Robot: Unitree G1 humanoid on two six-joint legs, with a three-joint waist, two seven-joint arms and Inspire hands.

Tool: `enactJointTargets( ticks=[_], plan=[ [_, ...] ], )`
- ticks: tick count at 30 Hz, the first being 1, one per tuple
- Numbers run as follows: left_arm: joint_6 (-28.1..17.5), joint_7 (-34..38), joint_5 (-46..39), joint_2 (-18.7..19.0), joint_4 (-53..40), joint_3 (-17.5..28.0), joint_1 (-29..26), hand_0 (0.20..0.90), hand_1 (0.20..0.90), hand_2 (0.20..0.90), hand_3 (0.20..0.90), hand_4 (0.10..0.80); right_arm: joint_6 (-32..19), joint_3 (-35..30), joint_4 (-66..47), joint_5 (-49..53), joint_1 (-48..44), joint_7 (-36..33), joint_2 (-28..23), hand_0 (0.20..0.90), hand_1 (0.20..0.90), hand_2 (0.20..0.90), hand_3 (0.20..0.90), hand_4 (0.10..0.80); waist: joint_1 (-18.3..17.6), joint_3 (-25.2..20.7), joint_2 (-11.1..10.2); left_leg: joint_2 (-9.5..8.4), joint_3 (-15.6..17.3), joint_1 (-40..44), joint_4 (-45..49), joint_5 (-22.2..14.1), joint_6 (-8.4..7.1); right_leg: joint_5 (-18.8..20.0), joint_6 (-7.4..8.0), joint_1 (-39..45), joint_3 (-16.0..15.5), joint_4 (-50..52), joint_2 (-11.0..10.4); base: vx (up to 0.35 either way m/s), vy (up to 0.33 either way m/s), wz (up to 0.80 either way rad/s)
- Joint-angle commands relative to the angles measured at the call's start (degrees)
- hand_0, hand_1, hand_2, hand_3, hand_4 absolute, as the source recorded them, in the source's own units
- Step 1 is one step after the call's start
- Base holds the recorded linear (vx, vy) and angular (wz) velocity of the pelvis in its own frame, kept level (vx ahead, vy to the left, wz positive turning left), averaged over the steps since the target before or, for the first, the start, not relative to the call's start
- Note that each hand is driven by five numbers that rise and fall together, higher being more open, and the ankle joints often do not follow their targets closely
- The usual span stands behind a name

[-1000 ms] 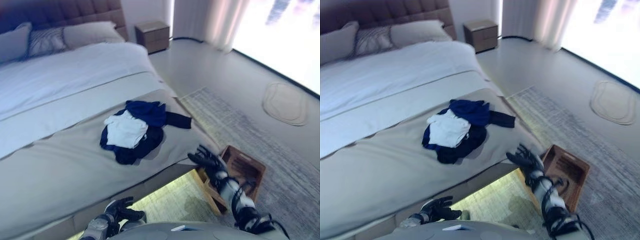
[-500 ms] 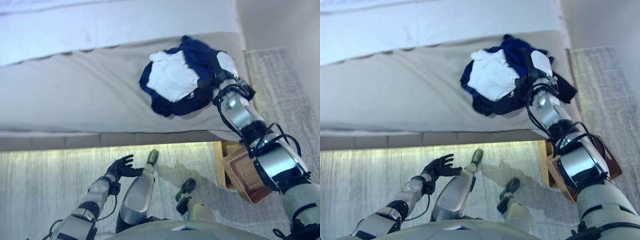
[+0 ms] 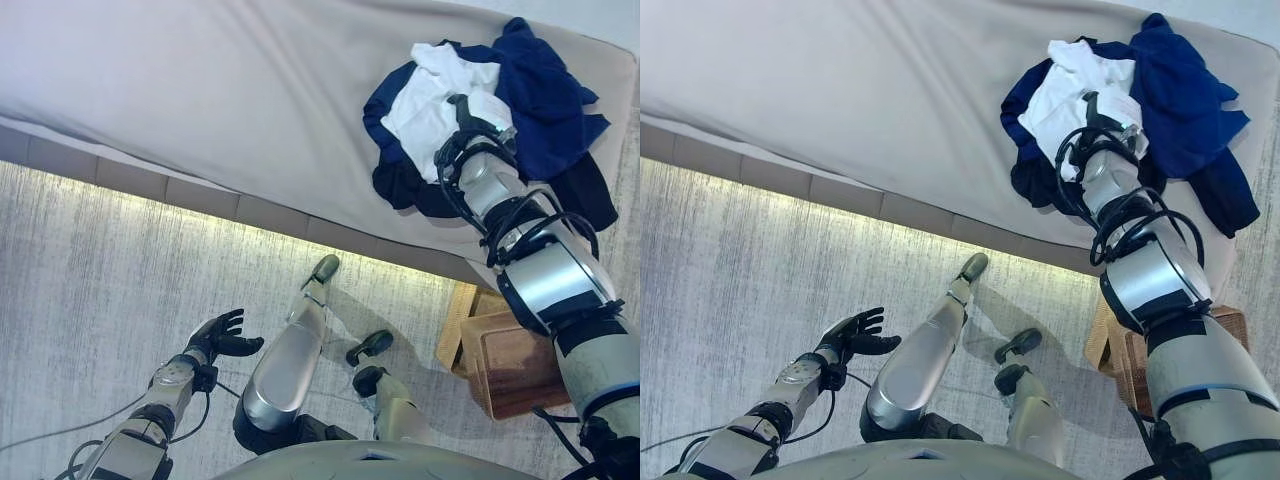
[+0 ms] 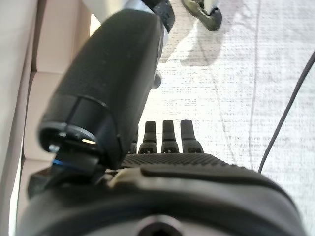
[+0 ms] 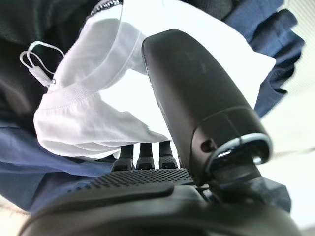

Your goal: Pick up the clothes from the bed and place them into the basket

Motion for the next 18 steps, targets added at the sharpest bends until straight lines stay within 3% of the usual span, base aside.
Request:
enactJointTargets(
  ticks=[1, 5, 8, 9, 13, 14, 18],
  plan=[
    [-2.74, -1.14, -1.62, 3.19, -0.81, 0.55, 6.08, 0.9, 0.9, 0.9, 0.9, 0.8, 0.13, 3.76, -2.34, 1.38, -5.14, -4.61, -3.6, 0.3, 0.3, 0.3, 0.2, 0.1, 1.79, 0.47, -0.2, 0.91, 3.75, 2.75, -1.24, -6.2, 3.99, 2.12, 0.03, 1.24, -1.62, 7.5, -3.14, -0.002, -0.037, -0.01],
    [-3.18, -0.74, -1.01, 3.49, -0.96, 0.91, 6.73, 0.9, 0.9, 0.9, 0.9, 0.8, -4.13, 3.22, -6.38, 3.34, -7.23, -14.4, -4.47, 0.3, 0.3, 0.3, 0.2, 0.1, 1.3, -0.08, -0.96, 1.74, 4.14, 4.28, -1.89, -6.69, 3.65, 2.23, 0.2, 2.36, -1.36, 6.74, -2.69, 0.005, -0.053, -0.07],
    [-3.09, 0.19, -0.01, 3.62, -1.69, 1.63, 8.08, 0.9, 0.9, 0.9, 0.9, 0.8, -4.77, 0.84, -19.9, 4.86, -7.91, -24.4, -8.02, 0.3, 0.3, 0.3, 0.2, 0.1, -0.5, -1.14, -1.84, 2.32, 4.56, 6.38, -2.65, -7.38, 3.7, 1.89, 0.1, 3.16, 0.66, 6.85, -2.07, 0.029, -0.059, -0.2],
    [-2.98, 0.7, 0.92, 3.49, -1.7, 2.56, 9.1, 0.9, 0.9, 0.9, 0.9, 0.8, -6.83, -2.77, -28.7, 5.2, -6.45, -29.14, -10.89, 0.3, 0.3, 0.3, 0.2, 0.1, -2.12, -2.26, -2.42, 2.55, 4.9, 8.15, -3.7, -7.67, 3.84, 1.66, 0.1, 3.66, 2.48, 6.69, -1.29, 0.061, -0.077, -0.22],
    [-2.34, 0.97, 3.3, 3.15, -1.27, 4.39, 10.5, 0.9, 0.9, 0.9, 0.9, 0.8, -9.08, -11.75, -44.48, 2.03, -0.79, -33.9, -14.82, 0.3, 0.3, 0.3, 0.2, 0.1, -5.18, -4.73, -2.96, 2.98, 5.93, 11.89, -5.89, -8.36, 4.13, 1.58, 0.42, 4.72, 5.08, 5.87, -0.38, 0.063, -0.057, -0.16],
    [-1.63, 1.37, 4.52, 2.53, -1.23, 5.19, 11.24, 0.9, 0.9, 0.9, 0.9, 0.8, -8.01, -16.38, -53.57, 0.08, 2.93, -33.72, -16.12, 0.3, 0.3, 0.3, 0.2, 0.1, -6.78, -6.25, -2.93, 3.07, 6.45, 13.69, -6.79, -8.63, 4.32, 1.42, 0.49, 5.3, 6.07, 5.32, 0.03, -0.027, -0.006, -0.25],
    [0.37, 2.06, 9.09, 1.3, -1.02, 6.17, 12.42, 0.9, 0.9, 0.9, 0.9, 0.8, -7.75, -24.88, -67.97, -4.43, 11.97, -34.98, -17.78, 0.3, 0.3, 0.3, 0.2, 0.1, -10.36, -10.21, -2.72, 3.34, 8.53, 17.11, -8.37, -7.92, 4.81, 2.01, 0.15, 6.86, 7.33, 2.84, 0.91, 0.02, -0.053, -0.24]
  ],
)
